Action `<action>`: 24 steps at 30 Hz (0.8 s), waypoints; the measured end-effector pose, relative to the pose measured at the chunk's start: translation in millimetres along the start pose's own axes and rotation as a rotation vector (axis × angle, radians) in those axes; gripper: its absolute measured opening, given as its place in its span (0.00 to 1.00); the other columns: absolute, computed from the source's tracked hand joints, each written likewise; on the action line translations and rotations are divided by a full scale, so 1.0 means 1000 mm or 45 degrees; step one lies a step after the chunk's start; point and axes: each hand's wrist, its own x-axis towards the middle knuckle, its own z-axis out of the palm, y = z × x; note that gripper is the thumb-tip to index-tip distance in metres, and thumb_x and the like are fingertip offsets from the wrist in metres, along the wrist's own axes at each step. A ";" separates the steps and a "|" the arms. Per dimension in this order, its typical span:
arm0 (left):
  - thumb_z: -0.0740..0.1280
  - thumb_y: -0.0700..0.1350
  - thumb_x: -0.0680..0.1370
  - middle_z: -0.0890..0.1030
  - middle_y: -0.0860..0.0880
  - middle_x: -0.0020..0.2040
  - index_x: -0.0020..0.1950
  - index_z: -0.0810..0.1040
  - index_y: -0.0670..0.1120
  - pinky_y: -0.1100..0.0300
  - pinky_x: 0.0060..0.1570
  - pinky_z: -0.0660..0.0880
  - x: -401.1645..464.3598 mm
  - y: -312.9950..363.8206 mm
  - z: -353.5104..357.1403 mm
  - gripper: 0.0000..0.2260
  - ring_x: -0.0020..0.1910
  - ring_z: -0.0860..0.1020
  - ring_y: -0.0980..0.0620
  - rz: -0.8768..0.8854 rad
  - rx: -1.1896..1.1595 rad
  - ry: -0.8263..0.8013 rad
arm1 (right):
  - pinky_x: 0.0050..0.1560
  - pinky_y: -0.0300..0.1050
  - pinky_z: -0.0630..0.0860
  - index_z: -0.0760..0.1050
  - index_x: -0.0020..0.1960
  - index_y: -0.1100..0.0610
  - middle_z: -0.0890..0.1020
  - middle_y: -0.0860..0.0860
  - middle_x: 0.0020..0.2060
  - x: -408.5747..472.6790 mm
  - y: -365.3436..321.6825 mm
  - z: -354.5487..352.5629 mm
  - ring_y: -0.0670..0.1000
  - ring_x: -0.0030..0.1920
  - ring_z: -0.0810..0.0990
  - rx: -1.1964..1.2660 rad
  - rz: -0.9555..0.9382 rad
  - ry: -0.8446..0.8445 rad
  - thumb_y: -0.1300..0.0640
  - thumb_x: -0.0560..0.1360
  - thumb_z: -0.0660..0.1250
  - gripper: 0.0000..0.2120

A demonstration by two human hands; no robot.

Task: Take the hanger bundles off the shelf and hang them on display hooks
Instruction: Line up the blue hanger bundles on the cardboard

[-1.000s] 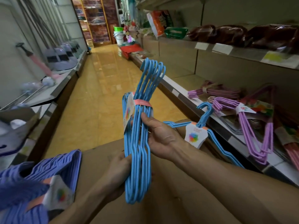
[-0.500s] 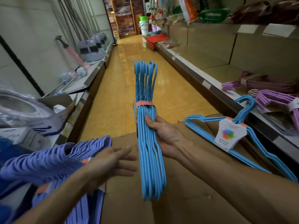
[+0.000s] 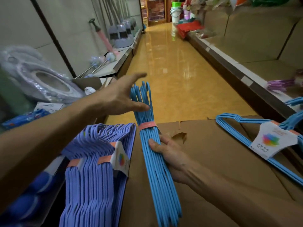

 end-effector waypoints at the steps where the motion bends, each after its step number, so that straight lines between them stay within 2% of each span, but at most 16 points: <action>1: 0.77 0.54 0.70 0.67 0.51 0.76 0.79 0.58 0.56 0.59 0.67 0.65 -0.002 -0.005 0.001 0.42 0.72 0.68 0.52 0.000 0.066 -0.041 | 0.34 0.47 0.80 0.77 0.61 0.58 0.82 0.56 0.39 0.000 0.005 0.002 0.53 0.34 0.82 -0.012 -0.001 0.005 0.59 0.79 0.68 0.11; 6: 0.74 0.42 0.75 0.74 0.48 0.71 0.76 0.66 0.49 0.60 0.63 0.68 -0.010 -0.018 0.014 0.31 0.67 0.73 0.49 0.054 0.177 0.079 | 0.36 0.49 0.80 0.78 0.58 0.58 0.84 0.57 0.42 0.005 0.027 0.006 0.54 0.37 0.83 -0.020 -0.015 0.105 0.60 0.79 0.69 0.09; 9: 0.74 0.41 0.75 0.76 0.48 0.69 0.75 0.68 0.48 0.64 0.60 0.65 -0.014 -0.028 0.025 0.30 0.66 0.74 0.50 0.082 0.200 0.084 | 0.36 0.49 0.80 0.78 0.57 0.57 0.85 0.54 0.39 0.010 0.040 0.007 0.54 0.37 0.83 -0.002 0.011 0.148 0.62 0.79 0.68 0.08; 12: 0.74 0.39 0.75 0.76 0.48 0.69 0.74 0.69 0.48 0.61 0.63 0.68 -0.022 -0.041 0.034 0.29 0.67 0.74 0.50 0.082 0.180 0.038 | 0.37 0.49 0.81 0.78 0.60 0.57 0.86 0.53 0.43 0.013 0.053 0.008 0.53 0.39 0.84 -0.050 0.082 0.097 0.68 0.79 0.65 0.12; 15: 0.73 0.40 0.75 0.76 0.50 0.70 0.75 0.69 0.49 0.60 0.65 0.68 -0.029 -0.054 0.038 0.29 0.68 0.73 0.51 0.068 0.144 -0.005 | 0.37 0.47 0.80 0.77 0.63 0.56 0.86 0.53 0.52 0.020 0.067 0.012 0.52 0.43 0.85 -0.102 0.137 0.071 0.70 0.79 0.63 0.16; 20: 0.71 0.42 0.77 0.76 0.51 0.68 0.73 0.70 0.51 0.63 0.60 0.68 -0.038 -0.075 0.043 0.25 0.66 0.74 0.53 0.043 0.134 -0.074 | 0.37 0.45 0.81 0.78 0.54 0.51 0.86 0.51 0.48 0.037 0.092 0.021 0.52 0.44 0.85 -0.129 0.169 0.149 0.69 0.79 0.64 0.14; 24: 0.69 0.45 0.78 0.77 0.50 0.67 0.70 0.71 0.51 0.62 0.56 0.70 -0.049 -0.087 0.043 0.21 0.63 0.75 0.52 0.004 0.169 -0.087 | 0.39 0.46 0.82 0.79 0.57 0.54 0.87 0.51 0.48 0.049 0.114 0.029 0.54 0.46 0.86 -0.133 0.189 0.169 0.69 0.79 0.65 0.14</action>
